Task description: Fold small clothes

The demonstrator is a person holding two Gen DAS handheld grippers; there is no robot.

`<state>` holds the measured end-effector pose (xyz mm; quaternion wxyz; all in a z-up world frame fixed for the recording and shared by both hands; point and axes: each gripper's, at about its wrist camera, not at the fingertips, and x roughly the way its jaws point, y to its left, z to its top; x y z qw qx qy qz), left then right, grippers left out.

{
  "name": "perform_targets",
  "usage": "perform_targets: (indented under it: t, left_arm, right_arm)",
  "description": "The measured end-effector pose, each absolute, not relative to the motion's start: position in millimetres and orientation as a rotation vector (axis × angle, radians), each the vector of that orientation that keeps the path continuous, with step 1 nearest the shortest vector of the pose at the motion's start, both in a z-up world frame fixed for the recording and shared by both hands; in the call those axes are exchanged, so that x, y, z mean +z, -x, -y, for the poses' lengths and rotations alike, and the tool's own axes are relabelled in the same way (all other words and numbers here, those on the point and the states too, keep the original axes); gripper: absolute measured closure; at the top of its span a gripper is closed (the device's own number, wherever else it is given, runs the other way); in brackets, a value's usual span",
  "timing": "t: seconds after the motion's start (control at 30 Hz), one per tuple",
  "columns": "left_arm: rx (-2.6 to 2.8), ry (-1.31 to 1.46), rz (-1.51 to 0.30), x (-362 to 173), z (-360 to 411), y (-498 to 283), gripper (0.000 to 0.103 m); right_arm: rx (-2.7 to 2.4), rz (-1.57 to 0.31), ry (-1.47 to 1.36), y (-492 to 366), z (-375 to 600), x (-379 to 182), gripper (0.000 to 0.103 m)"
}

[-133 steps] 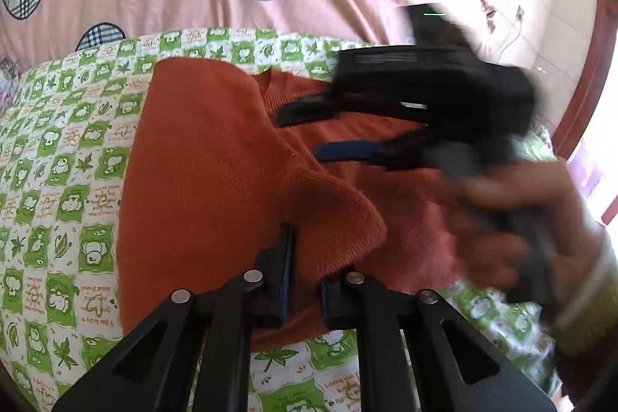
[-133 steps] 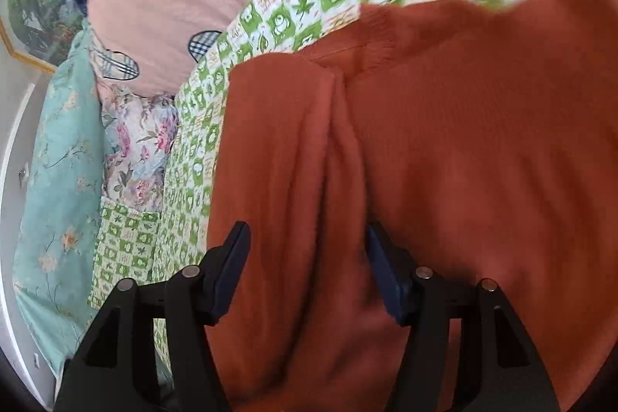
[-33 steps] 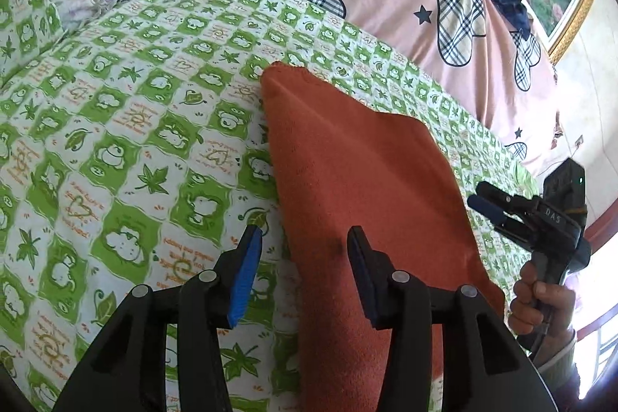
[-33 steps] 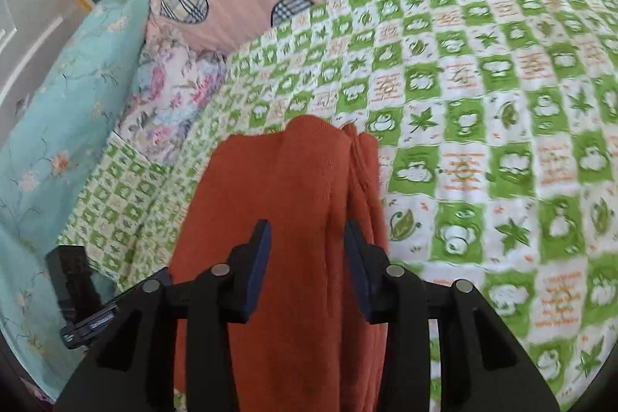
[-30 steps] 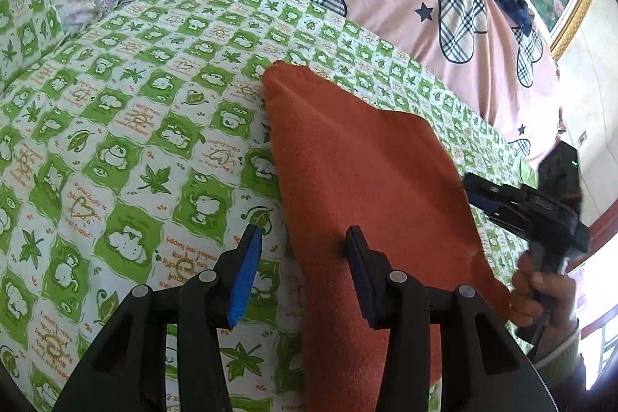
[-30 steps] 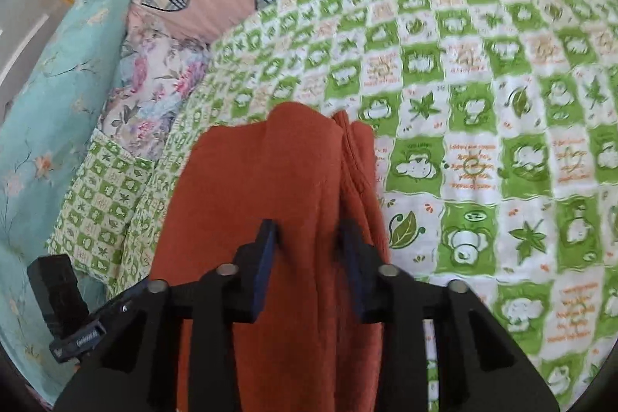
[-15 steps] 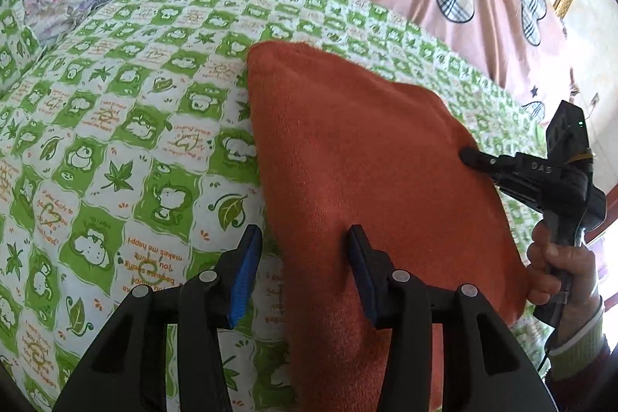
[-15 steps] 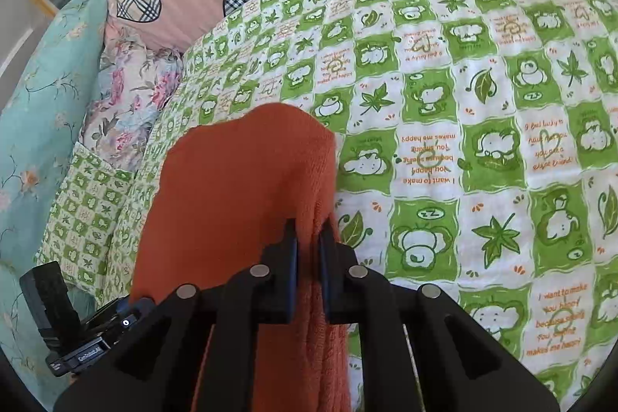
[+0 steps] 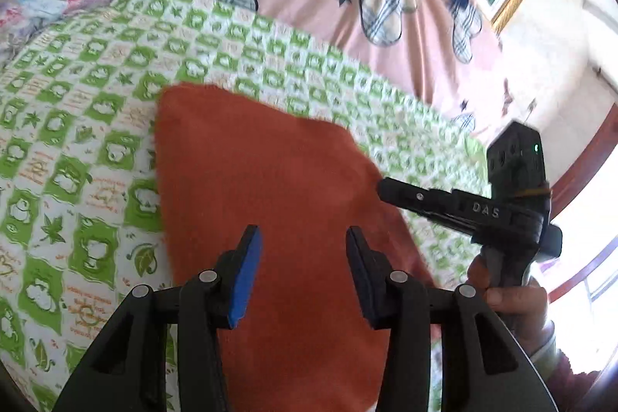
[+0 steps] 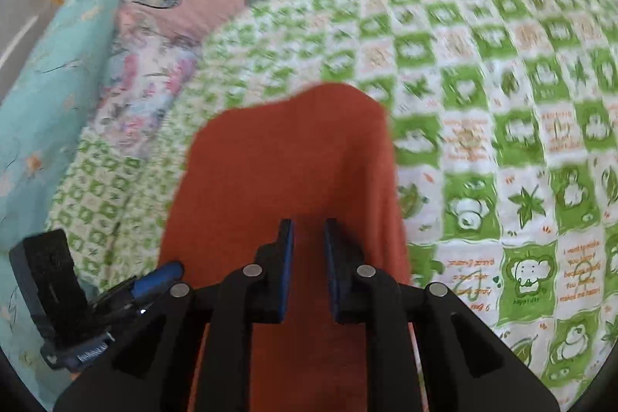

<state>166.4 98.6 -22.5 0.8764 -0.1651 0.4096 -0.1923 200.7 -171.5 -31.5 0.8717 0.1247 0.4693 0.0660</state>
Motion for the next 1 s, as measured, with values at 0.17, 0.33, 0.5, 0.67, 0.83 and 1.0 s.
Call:
perform_targets:
  t: [0.17, 0.33, 0.5, 0.67, 0.83, 1.0]
  left_arm:
    - [-0.329, 0.312, -0.924, -51, -101, -177, 0.078]
    - [-0.325, 0.294, -0.923, -39, -104, -166, 0.077]
    - [-0.378, 0.299, -0.899, -32, -104, -126, 0.077]
    - [-0.402, 0.284, -0.880, -30, -106, -81, 0.077]
    - [-0.365, 0.205, -0.941, -54, -98, -66, 0.078]
    - [-0.317, 0.158, -0.924, -58, -90, -63, 0.078]
  right_arm:
    - [0.122, -0.974, -0.251, -196, 177, -28, 0.103]
    - [0.150, -0.938, -0.216, -165, 164, -10, 0.100]
    - [0.229, -0.939, -0.184, -104, 153, -5, 0.100]
    - [0.107, -0.992, -0.115, -61, 169, -41, 0.100]
    - [0.092, -0.967, -0.136, -59, 173, -45, 0.103]
    - [0.070, -0.951, -0.124, -55, 167, -46, 0.103]
